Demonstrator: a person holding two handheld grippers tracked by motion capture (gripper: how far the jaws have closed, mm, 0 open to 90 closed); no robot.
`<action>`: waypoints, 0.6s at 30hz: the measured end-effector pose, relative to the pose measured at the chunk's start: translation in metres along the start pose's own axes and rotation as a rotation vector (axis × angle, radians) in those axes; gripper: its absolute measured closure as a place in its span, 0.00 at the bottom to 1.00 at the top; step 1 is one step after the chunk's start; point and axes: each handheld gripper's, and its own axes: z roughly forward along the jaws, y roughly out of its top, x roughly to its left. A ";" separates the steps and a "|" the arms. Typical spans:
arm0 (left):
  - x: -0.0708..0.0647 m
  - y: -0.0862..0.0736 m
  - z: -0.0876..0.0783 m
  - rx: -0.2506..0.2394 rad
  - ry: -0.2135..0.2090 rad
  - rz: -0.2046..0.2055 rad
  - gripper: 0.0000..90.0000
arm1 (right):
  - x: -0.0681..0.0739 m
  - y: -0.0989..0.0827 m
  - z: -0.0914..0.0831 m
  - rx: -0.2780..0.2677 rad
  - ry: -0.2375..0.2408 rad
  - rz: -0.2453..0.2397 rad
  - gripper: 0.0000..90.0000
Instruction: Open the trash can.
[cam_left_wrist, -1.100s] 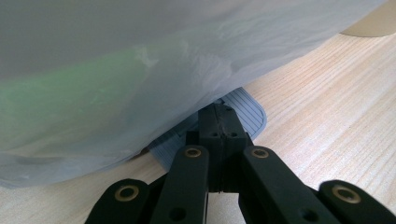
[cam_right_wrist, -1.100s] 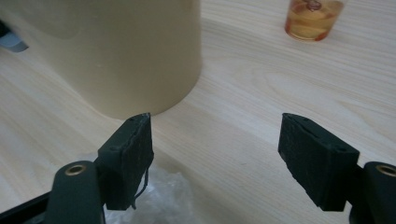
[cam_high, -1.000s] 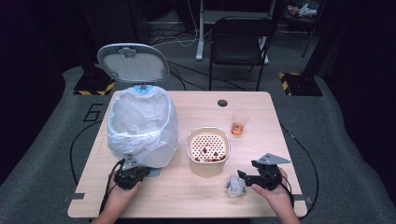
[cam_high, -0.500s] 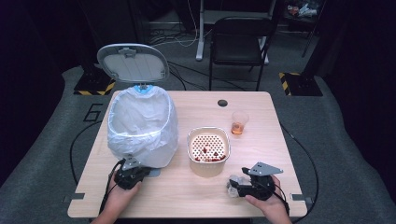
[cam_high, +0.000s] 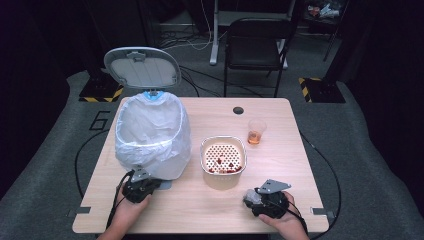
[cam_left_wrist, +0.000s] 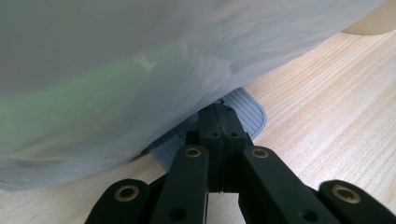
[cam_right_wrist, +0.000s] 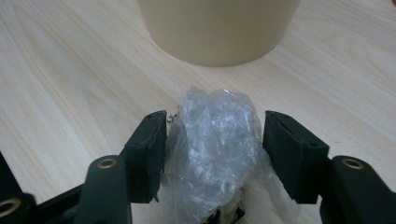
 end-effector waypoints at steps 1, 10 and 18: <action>0.000 0.000 0.000 0.000 0.000 0.000 1.00 | 0.000 -0.001 0.001 0.012 0.001 -0.012 0.47; 0.000 0.000 0.000 -0.006 -0.004 0.005 1.00 | -0.002 -0.001 0.008 0.060 0.048 0.005 0.67; -0.001 0.000 0.000 -0.001 0.002 0.009 1.00 | -0.006 0.008 -0.007 0.006 0.073 0.070 0.70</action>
